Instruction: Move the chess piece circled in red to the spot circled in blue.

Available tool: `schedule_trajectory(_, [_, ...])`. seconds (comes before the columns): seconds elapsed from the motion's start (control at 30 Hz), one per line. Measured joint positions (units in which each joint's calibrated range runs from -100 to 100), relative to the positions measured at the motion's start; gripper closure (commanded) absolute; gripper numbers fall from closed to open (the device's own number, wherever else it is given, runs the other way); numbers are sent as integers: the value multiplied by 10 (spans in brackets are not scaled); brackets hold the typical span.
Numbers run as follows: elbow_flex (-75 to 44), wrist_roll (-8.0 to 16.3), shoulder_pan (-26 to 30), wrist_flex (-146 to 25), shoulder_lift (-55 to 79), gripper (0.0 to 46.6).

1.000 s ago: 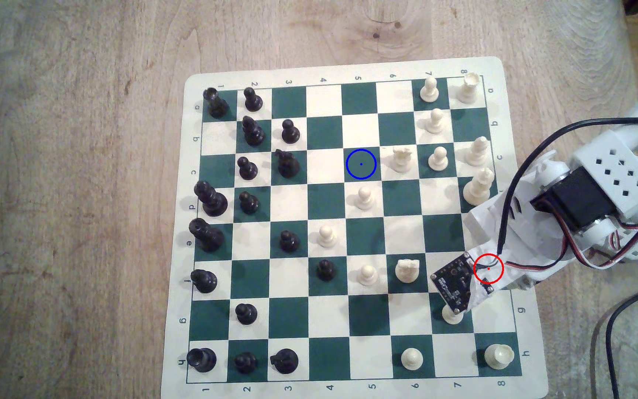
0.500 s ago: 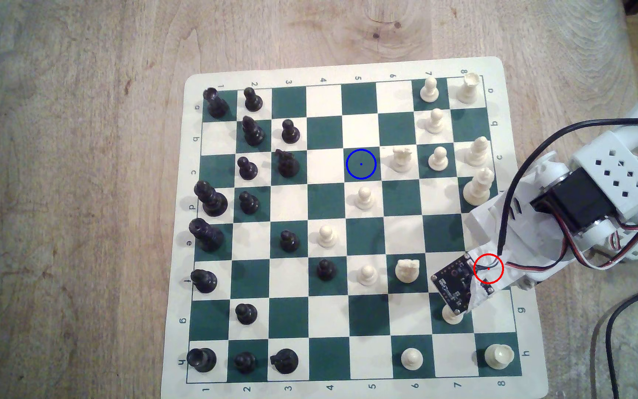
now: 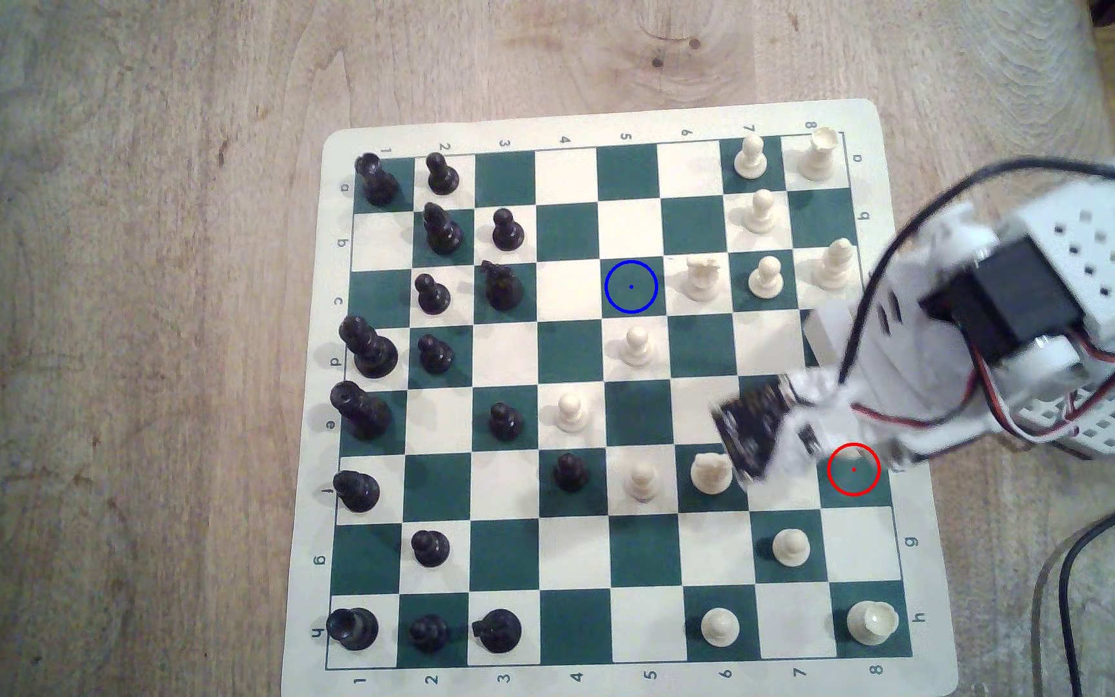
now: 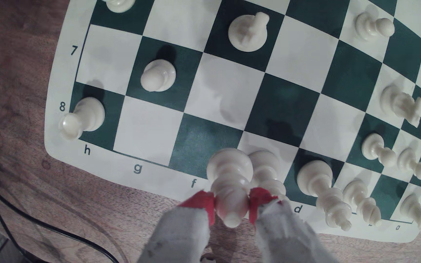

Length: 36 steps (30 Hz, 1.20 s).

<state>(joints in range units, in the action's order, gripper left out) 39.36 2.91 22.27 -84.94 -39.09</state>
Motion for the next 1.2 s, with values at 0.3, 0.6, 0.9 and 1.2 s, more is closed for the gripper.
schedule_trajectory(0.3, [-115,-4,-103,3,98,464])
schedule_trajectory(0.6, [-155,-18,-236,84,190,464])
schedule_trajectory(0.9, [-235,-20,-296,132,314,464])
schedule_trajectory(1.2, [-239,-20,-302,195,382,464])
